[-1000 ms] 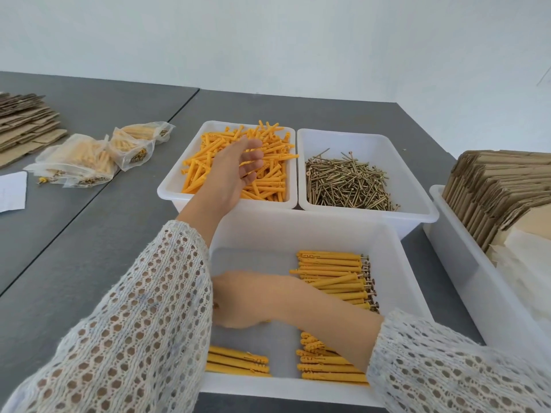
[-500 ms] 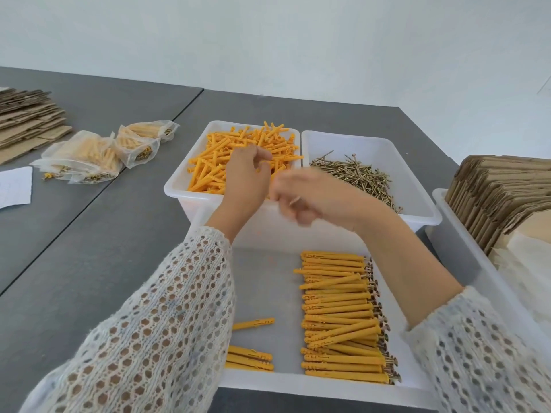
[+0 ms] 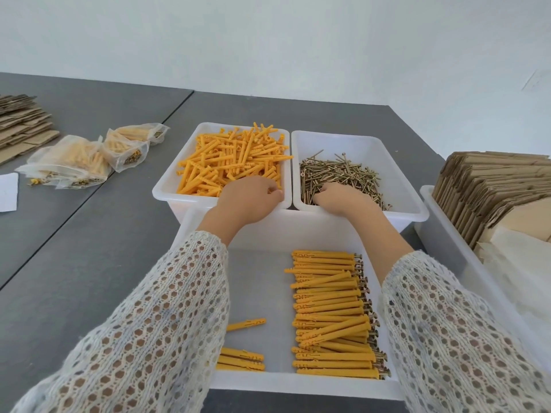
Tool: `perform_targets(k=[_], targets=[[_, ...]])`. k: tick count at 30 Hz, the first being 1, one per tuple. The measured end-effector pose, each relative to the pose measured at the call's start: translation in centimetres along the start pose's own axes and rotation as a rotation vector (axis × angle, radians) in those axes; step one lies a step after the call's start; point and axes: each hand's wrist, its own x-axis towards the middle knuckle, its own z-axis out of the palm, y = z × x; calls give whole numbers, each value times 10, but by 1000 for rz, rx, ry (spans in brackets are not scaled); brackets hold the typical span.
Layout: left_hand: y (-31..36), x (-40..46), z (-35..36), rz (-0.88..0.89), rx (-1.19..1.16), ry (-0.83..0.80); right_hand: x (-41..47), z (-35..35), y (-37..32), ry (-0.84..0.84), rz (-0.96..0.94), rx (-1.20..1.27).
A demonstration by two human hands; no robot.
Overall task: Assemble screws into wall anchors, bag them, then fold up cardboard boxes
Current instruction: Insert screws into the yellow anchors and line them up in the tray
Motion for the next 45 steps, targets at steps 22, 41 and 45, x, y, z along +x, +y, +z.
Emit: perform_targets(k=[22,41,45], targets=[[-2,-1,1,86,-276,210,-4,8,3,482,-98,128],[4,-11,4,254,-160,405,-53,-3,-62,356,-473,1503],[6,-13,2,279,-162,382,-55,8,-64,394,-487,1378]])
